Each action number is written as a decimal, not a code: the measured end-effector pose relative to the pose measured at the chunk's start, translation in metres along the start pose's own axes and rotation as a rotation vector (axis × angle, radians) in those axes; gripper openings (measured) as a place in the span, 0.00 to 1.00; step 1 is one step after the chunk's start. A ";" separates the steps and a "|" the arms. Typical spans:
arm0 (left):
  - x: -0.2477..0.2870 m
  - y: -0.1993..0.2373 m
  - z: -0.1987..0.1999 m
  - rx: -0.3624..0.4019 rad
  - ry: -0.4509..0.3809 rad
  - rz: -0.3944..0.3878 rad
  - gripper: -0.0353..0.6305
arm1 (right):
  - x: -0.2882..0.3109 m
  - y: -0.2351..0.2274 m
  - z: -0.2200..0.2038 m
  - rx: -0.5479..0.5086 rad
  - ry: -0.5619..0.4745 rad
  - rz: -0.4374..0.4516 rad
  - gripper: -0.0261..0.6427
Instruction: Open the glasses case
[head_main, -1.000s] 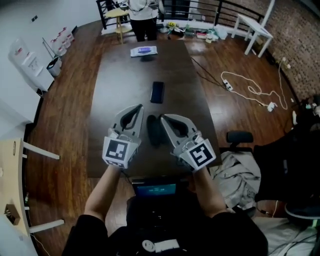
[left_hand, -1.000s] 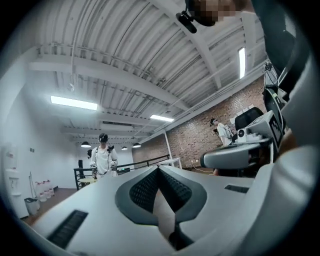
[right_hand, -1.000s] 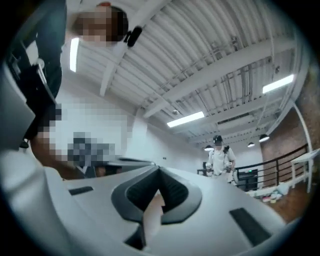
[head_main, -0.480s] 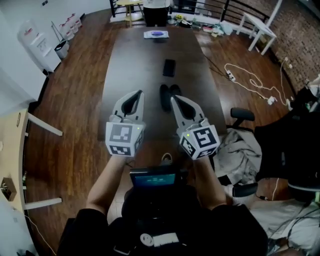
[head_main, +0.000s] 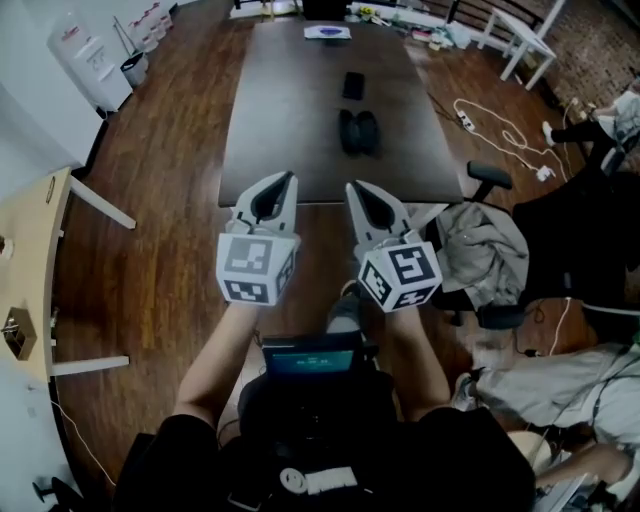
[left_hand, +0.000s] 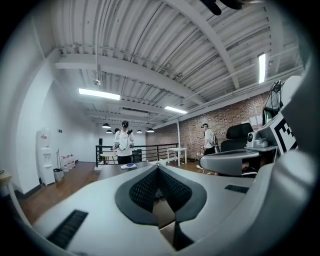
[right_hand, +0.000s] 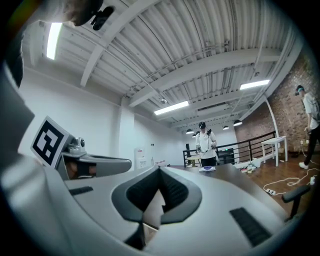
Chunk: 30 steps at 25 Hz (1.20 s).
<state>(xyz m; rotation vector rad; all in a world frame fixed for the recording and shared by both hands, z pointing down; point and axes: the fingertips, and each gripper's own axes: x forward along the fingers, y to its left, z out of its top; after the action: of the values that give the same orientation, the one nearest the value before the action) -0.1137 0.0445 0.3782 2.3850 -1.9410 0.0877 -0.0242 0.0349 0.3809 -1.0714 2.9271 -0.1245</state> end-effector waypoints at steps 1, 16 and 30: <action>-0.007 -0.005 -0.001 -0.006 0.003 -0.011 0.05 | -0.008 0.006 0.001 0.002 -0.002 -0.004 0.06; -0.066 -0.090 0.013 -0.057 -0.031 -0.111 0.05 | -0.100 0.035 0.015 -0.009 0.012 -0.048 0.06; -0.126 -0.178 0.009 -0.022 0.050 -0.002 0.05 | -0.208 0.039 0.010 0.004 0.049 -0.211 0.06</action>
<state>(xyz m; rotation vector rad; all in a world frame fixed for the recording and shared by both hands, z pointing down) 0.0353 0.2026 0.3564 2.3478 -1.9079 0.1232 0.1099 0.1982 0.3658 -1.3933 2.8453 -0.1619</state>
